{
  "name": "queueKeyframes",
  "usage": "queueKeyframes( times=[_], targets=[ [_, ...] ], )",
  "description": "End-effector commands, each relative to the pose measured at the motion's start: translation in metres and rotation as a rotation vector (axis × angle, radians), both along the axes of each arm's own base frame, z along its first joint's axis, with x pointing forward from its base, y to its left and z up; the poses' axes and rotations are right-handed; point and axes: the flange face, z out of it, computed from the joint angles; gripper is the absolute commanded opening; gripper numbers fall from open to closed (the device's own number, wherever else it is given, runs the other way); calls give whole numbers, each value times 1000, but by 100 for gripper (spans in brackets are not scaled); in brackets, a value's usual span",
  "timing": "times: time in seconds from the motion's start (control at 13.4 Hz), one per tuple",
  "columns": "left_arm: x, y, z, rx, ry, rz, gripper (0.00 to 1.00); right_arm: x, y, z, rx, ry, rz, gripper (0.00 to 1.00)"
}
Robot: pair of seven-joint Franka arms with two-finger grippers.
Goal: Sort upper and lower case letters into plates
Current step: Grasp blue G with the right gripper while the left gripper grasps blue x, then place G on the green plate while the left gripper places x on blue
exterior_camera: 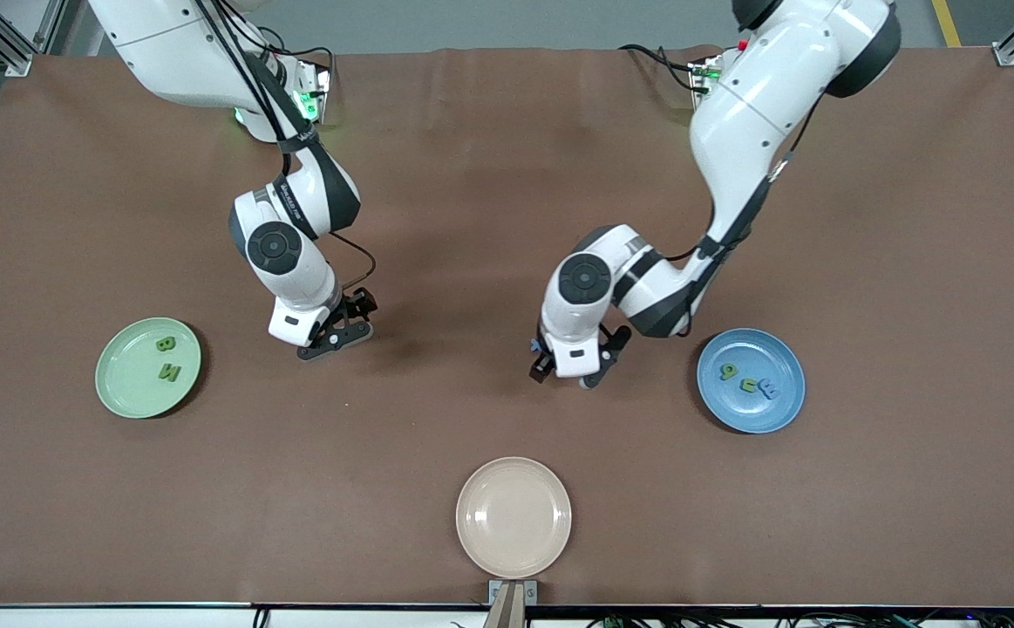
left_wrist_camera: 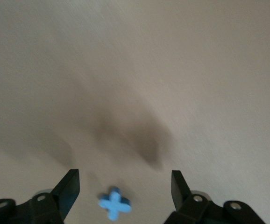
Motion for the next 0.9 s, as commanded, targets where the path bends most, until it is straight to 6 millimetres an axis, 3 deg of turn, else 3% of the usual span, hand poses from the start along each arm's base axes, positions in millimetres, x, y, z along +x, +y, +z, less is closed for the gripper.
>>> queueKeyframes(
  times=[0.0,0.22,0.52,0.67,0.82],
  targets=[
    [1,-16,-6,11,-9,5,86,5,-18,-12,25,-18,36,100],
    [-10,-25,-15,21,4,-15,82,4,-17,-26,29,-16,40,99],
    [-18,-26,-19,62,36,-27,77,4,-20,-37,26,-3,35,83],
    [-19,-25,-20,62,38,-26,67,3,-19,-37,26,0,32,77],
    [-19,-25,-20,62,39,-25,46,3,-20,-37,26,0,31,68]
  ],
)
